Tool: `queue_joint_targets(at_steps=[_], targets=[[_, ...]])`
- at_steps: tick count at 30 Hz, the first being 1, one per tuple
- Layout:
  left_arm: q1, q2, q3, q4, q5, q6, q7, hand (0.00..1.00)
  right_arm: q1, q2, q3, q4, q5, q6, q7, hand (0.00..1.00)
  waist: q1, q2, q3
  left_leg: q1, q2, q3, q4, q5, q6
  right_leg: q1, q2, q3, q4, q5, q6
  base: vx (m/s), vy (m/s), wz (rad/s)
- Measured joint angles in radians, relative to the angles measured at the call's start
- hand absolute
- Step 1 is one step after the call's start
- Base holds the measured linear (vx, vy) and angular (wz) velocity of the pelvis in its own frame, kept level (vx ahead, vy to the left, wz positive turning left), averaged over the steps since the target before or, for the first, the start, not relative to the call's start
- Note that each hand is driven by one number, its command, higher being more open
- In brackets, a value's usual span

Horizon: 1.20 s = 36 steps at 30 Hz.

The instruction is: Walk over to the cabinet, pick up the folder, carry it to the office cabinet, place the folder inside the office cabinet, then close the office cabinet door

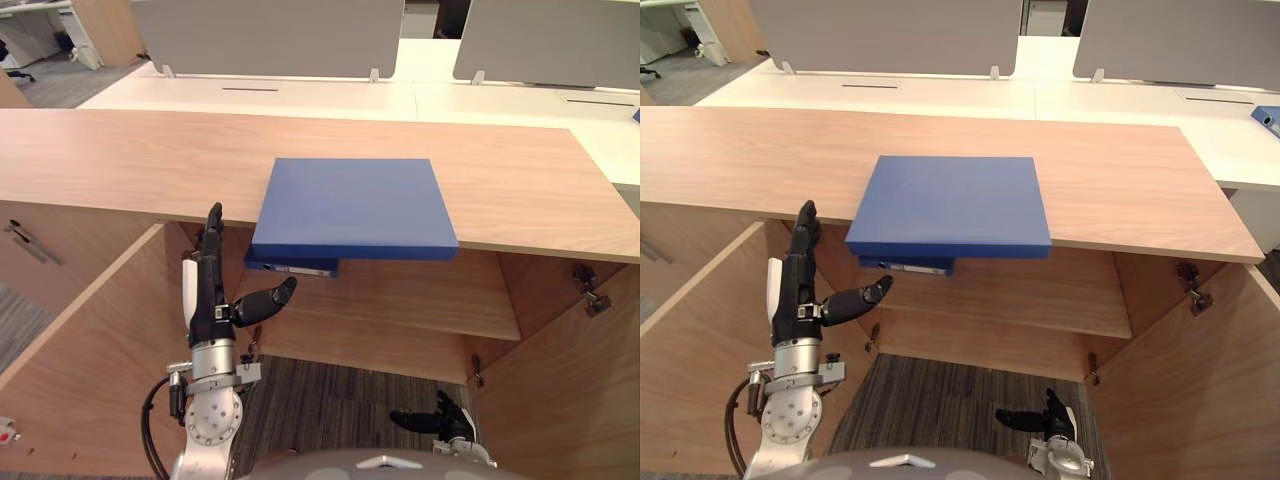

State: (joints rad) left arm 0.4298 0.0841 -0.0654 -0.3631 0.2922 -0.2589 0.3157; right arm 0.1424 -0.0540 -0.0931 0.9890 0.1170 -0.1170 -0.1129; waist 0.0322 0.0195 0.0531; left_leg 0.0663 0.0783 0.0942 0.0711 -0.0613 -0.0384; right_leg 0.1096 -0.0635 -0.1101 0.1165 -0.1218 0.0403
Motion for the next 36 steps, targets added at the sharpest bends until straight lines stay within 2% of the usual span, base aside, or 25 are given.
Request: queue_joint_targets(at_steps=[7, 12, 22, 30, 36], targets=[[0.001, 0.04, 0.001, -0.048, 0.077, -0.004, 0.033, 1.0, -0.004, -0.01, 0.008, 0.016, 0.0, -0.004, 0.003, 1.0, 0.001, 0.008, -0.01, -0.005, 0.005, -0.007, 0.01, 0.0, -0.001, 0.001, 0.006, 0.0, 0.0, -0.001, 0.0, -0.02, -0.007, 0.01], [-0.008, 0.153, -0.013, -0.085, 0.204, -0.015, 0.003, 1.0, -0.026, -0.022, 0.045, 0.048, -0.002, -0.007, 0.016, 1.0, -0.007, 0.006, -0.011, -0.002, 0.003, -0.007, 0.01, 0.0, -0.001, 0.003, 0.006, 0.003, 0.0, -0.001, -0.001, 0.0, 0.0, 0.0], [-0.054, 0.244, -0.097, -0.086, 0.353, -0.027, -0.018, 1.0, -0.038, -0.034, 0.075, 0.055, -0.004, -0.01, 0.027, 1.0, -0.028, 0.013, -0.016, 0.012, 0.004, 0.004, 0.006, -0.002, -0.002, 0.009, 0.007, 0.021, -0.004, -0.001, -0.001, -0.01, 0.009, -0.03], [-0.134, 0.253, -0.127, -0.086, 0.428, -0.024, -0.008, 1.0, -0.041, -0.034, 0.075, 0.056, -0.004, -0.011, 0.037, 1.0, -0.037, 0.013, -0.016, 0.019, 0.003, 0.018, 0.002, -0.008, -0.001, 0.001, 0.007, 0.04, -0.005, 0.0, -0.001, 0.01, 0.015, -0.07], [-0.146, 0.25, -0.142, -0.086, 0.468, 0.001, 0.004, 1.0, -0.041, -0.034, 0.074, 0.056, -0.001, -0.011, 0.042, 1.0, -0.038, 0.013, -0.016, 0.024, 0.003, 0.032, -0.003, -0.012, 0.001, -0.001, 0.007, 0.057, -0.006, 0.0, -0.002, 0.0, 0.017, -0.07]])
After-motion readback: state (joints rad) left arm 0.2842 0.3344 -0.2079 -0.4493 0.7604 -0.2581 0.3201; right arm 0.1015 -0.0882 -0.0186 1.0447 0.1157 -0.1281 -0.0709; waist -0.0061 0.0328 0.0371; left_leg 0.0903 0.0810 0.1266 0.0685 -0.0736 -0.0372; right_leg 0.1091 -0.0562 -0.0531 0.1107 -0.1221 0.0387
